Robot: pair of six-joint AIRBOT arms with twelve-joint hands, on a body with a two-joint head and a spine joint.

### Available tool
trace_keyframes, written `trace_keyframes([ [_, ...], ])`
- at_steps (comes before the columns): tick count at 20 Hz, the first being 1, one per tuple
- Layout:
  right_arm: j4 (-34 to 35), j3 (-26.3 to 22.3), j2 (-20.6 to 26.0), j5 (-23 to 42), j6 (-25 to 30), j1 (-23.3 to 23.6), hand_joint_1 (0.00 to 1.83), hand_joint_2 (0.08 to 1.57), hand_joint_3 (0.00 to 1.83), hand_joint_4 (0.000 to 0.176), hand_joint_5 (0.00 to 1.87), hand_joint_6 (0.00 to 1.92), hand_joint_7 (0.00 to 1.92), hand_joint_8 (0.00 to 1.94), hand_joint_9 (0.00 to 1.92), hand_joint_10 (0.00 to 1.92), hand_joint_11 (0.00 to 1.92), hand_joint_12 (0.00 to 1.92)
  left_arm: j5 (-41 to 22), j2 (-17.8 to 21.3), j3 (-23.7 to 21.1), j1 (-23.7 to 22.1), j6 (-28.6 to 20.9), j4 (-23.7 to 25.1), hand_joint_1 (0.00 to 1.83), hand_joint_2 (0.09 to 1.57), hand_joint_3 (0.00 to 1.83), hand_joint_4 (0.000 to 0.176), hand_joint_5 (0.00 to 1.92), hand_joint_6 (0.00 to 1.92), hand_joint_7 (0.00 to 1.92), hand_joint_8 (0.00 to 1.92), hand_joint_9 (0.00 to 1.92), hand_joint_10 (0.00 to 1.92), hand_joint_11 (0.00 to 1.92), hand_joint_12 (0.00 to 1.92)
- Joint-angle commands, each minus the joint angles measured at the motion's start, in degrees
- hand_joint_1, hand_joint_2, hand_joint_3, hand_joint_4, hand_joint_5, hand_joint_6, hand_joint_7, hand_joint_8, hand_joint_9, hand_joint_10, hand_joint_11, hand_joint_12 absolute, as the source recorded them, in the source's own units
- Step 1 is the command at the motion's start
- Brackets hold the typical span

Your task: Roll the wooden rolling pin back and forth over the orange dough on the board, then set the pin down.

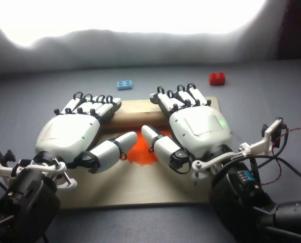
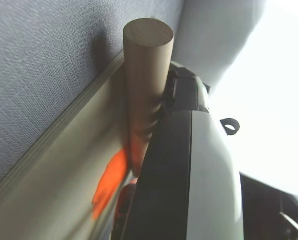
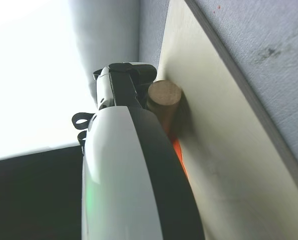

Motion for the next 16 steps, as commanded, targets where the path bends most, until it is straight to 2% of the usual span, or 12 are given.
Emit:
trace_keyframes([
  [1, -1.5, -0.6, -0.1, 1.7, -0.2, -1.0, 0.00, 1.38, 0.00, 0.000, 0.11, 0.61, 0.47, 0.00, 0.14, 0.69, 0.00, 1.13, -4.1, 0.2, -0.1, 0.1, -0.2, 1.6, 0.00, 1.33, 0.00, 0.000, 0.26, 0.00, 0.30, 0.00, 0.25, 0.00, 0.00, 0.58],
  [2, -1.5, -0.8, -0.1, 1.7, -0.2, -1.1, 0.00, 1.38, 0.00, 0.000, 0.11, 0.62, 0.46, 0.00, 0.13, 0.69, 0.00, 1.11, -4.1, 0.3, -0.3, 0.1, -0.2, 1.7, 0.00, 1.33, 0.00, 0.000, 0.28, 0.01, 0.32, 0.01, 0.28, 0.01, 0.00, 0.64],
  [6, -1.5, -2.0, 0.1, 1.7, -0.5, -1.8, 0.00, 1.38, 0.00, 0.000, 0.13, 0.63, 0.48, 0.01, 0.15, 0.71, 0.00, 1.17, -4.1, 0.9, -1.2, 0.2, -0.1, 1.9, 0.00, 1.33, 0.00, 0.000, 0.26, 0.00, 0.31, 0.00, 0.26, 0.00, 0.00, 0.60],
  [9, -1.5, -2.2, 0.1, 1.9, -0.5, -1.8, 0.00, 1.38, 0.00, 0.000, 0.11, 0.63, 0.46, 0.00, 0.12, 0.69, 0.00, 1.11, -4.1, 1.4, -2.0, 0.5, 0.2, 2.0, 0.00, 1.32, 0.00, 0.000, 0.27, 0.00, 0.32, 0.00, 0.27, 0.00, 0.00, 0.62],
  [12, -1.5, -2.4, 0.1, 2.0, -0.5, -2.0, 0.00, 1.38, 0.00, 0.000, 0.12, 0.64, 0.49, 0.01, 0.15, 0.70, 0.00, 1.20, -4.1, 1.9, -2.6, 0.7, 0.4, 2.0, 0.00, 1.33, 0.00, 0.000, 0.28, 0.00, 0.33, 0.00, 0.28, 0.01, 0.00, 0.63],
  [16, -1.5, -2.7, 0.2, 2.7, -0.6, -2.1, 0.00, 1.38, 0.00, 0.000, 0.12, 0.64, 0.48, 0.01, 0.15, 0.70, 0.00, 1.21, -4.1, 2.2, -3.0, 1.3, 0.4, 2.0, 0.00, 1.32, 0.00, 0.000, 0.28, 0.00, 0.35, 0.01, 0.30, 0.01, 0.00, 0.68],
])
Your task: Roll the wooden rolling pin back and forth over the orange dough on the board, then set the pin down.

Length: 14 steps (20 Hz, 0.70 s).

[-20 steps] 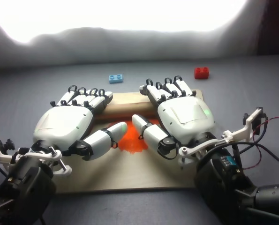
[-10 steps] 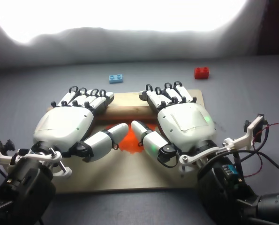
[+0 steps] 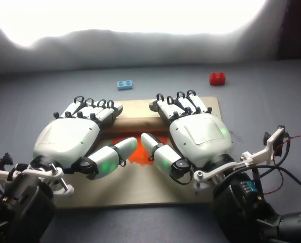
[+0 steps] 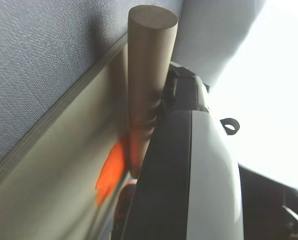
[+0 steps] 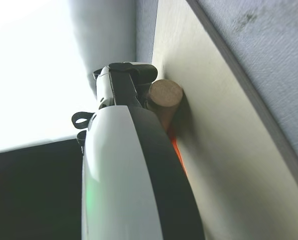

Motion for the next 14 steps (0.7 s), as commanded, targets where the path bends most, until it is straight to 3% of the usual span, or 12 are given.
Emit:
trace_keyframes([
  [1, -0.8, -0.3, -0.2, 1.0, -0.2, -0.7, 0.00, 1.38, 0.00, 0.000, 0.12, 0.63, 0.48, 0.01, 0.14, 0.70, 0.00, 1.19, -3.9, 0.3, -0.1, 0.5, -0.2, 1.0, 0.00, 1.32, 0.00, 0.000, 0.28, 0.00, 0.35, 0.01, 0.30, 0.01, 0.00, 0.68],
  [14, -0.8, -3.3, 0.1, 3.1, -2.0, -2.1, 0.00, 1.38, 0.00, 0.000, 0.12, 0.64, 0.48, 0.01, 0.16, 0.69, 0.00, 1.16, -4.8, 2.4, -3.6, 2.3, -0.3, 1.0, 0.00, 1.33, 0.00, 0.000, 0.27, 0.00, 0.33, 0.00, 0.28, 0.00, 0.00, 0.60],
])
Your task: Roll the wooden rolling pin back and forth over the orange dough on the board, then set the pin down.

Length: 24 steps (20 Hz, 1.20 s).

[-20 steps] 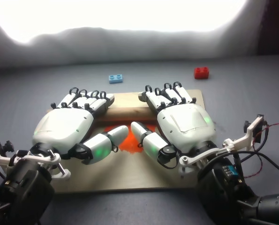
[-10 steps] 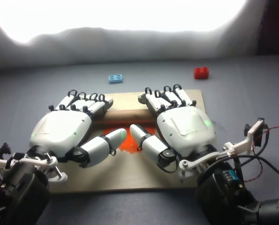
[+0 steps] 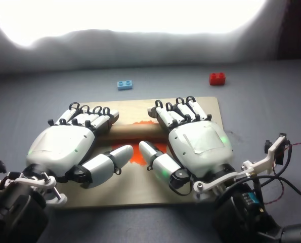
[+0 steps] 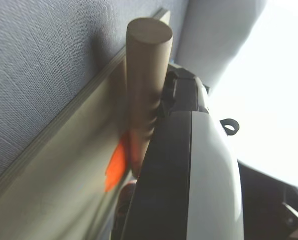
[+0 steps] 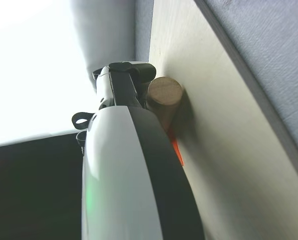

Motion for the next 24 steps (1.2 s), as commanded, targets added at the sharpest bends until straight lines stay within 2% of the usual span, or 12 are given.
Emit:
trace_keyframes([
  [1, -0.5, -0.4, 0.0, 0.4, -0.2, -1.0, 0.00, 1.38, 0.00, 0.000, 0.14, 0.65, 0.49, 0.01, 0.17, 0.68, 0.00, 1.16, -3.7, 0.3, -0.1, 0.4, -0.2, 1.1, 0.00, 1.33, 0.00, 0.000, 0.28, 0.01, 0.32, 0.00, 0.28, 0.00, 0.00, 0.59],
  [24, -0.5, -2.6, 0.0, 3.8, -1.4, -2.1, 0.00, 1.38, 0.00, 0.000, 0.14, 0.65, 0.48, 0.00, 0.16, 0.65, 0.00, 1.18, -5.0, 3.0, -5.1, 1.9, 1.0, 1.7, 0.00, 1.32, 0.00, 0.000, 0.27, 0.00, 0.33, 0.00, 0.28, 0.00, 0.00, 0.59],
])
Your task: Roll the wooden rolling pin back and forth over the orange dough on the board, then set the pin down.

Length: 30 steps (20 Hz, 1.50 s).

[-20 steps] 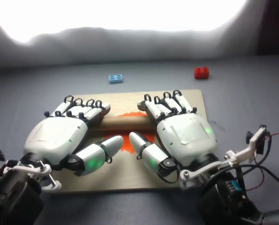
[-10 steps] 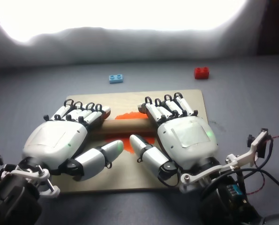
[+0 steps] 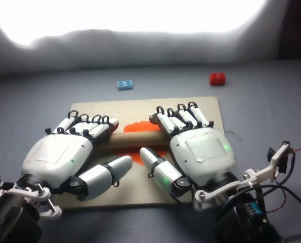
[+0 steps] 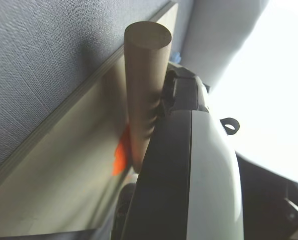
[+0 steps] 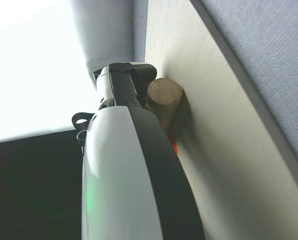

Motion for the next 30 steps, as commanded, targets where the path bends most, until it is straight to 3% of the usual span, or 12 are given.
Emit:
trace_keyframes([
  [1, -0.7, -0.4, -0.2, 1.4, -0.3, -1.0, 0.00, 1.38, 0.00, 0.000, 0.14, 0.65, 0.48, 0.00, 0.16, 0.65, 0.00, 1.18, -4.2, 0.3, -0.1, 0.2, 0.0, 1.6, 0.00, 1.32, 0.00, 0.000, 0.27, 0.00, 0.33, 0.00, 0.28, 0.00, 0.00, 0.59],
  [23, -0.8, -3.1, 0.4, 4.1, -1.9, -2.7, 0.00, 1.38, 0.00, 0.000, 0.16, 0.62, 0.49, 0.00, 0.19, 0.60, 0.00, 1.20, -4.3, 3.2, -3.5, 1.2, -0.3, 2.2, 0.00, 1.33, 0.00, 0.000, 0.27, 0.00, 0.33, 0.00, 0.29, 0.00, 0.00, 0.62],
  [30, -2.6, -4.0, 0.5, 5.1, -2.3, -3.0, 0.00, 1.37, 0.00, 0.000, 0.14, 0.61, 0.49, 0.00, 0.19, 0.61, 0.00, 1.18, -8.9, 3.0, -4.6, 4.1, -0.2, 2.3, 0.00, 1.33, 0.00, 0.000, 0.28, 0.00, 0.34, 0.00, 0.29, 0.00, 0.00, 0.63],
])
